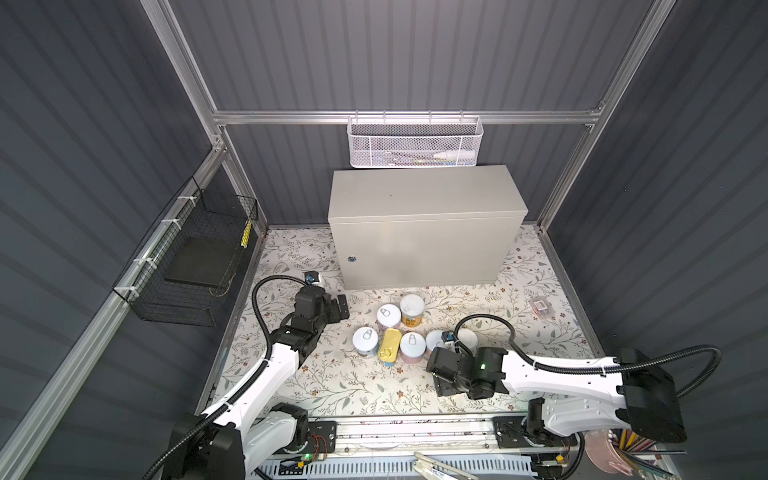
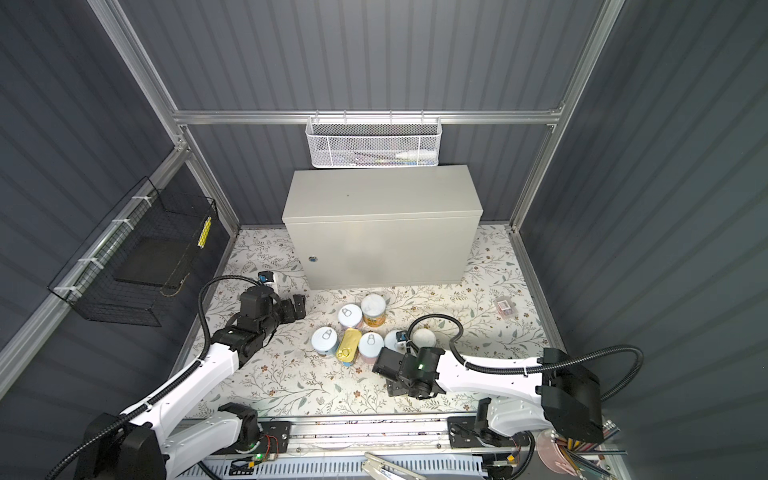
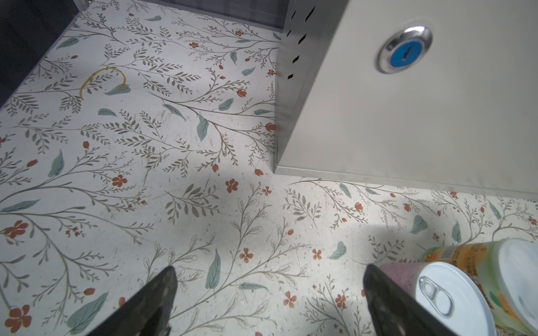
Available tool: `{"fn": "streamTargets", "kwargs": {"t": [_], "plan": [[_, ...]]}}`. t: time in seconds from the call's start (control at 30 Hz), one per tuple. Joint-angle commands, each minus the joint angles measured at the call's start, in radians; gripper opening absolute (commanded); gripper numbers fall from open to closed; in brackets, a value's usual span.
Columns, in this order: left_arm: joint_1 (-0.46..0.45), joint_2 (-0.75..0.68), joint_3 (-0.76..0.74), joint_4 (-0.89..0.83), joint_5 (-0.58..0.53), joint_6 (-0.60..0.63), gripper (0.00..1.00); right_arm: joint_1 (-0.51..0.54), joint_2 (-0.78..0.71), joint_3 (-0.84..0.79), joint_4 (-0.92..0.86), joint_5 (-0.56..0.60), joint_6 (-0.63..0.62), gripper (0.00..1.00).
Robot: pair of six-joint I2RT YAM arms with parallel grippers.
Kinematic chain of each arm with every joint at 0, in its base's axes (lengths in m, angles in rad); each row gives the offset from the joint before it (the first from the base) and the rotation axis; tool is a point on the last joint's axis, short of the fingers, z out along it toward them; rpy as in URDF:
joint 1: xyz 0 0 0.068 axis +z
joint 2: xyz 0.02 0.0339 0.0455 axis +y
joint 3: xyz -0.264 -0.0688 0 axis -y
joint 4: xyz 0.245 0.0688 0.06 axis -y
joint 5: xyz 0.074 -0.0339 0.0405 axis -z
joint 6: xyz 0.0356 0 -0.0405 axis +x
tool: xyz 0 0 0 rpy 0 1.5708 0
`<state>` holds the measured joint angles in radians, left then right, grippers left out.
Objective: Place and organize the canned foods onto the counter
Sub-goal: 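Move the right gripper over the cans and lower onto the yellow pineapple can, then lift the yellow can toward the left gripper while the left gripper reaches in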
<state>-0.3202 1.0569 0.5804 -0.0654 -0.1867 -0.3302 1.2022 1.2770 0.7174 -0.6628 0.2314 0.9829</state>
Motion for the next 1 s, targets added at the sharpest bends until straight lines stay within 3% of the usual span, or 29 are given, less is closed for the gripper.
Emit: {"fn": "streamTargets", "kwargs": {"t": [0.0,0.53,0.97], "plan": [[-0.004,-0.003,-0.004,0.010,0.030,-0.003,1.00,-0.013,-0.028,0.015,0.017,-0.004,-0.010,0.63],[-0.005,0.007,-0.008,0.019,0.027,0.000,1.00,-0.126,-0.149,0.026,0.036,-0.074,-0.084,0.59],[-0.005,0.013,-0.009,0.041,0.064,-0.003,1.00,-0.240,-0.112,0.218,0.008,-0.148,-0.224,0.58]]}}
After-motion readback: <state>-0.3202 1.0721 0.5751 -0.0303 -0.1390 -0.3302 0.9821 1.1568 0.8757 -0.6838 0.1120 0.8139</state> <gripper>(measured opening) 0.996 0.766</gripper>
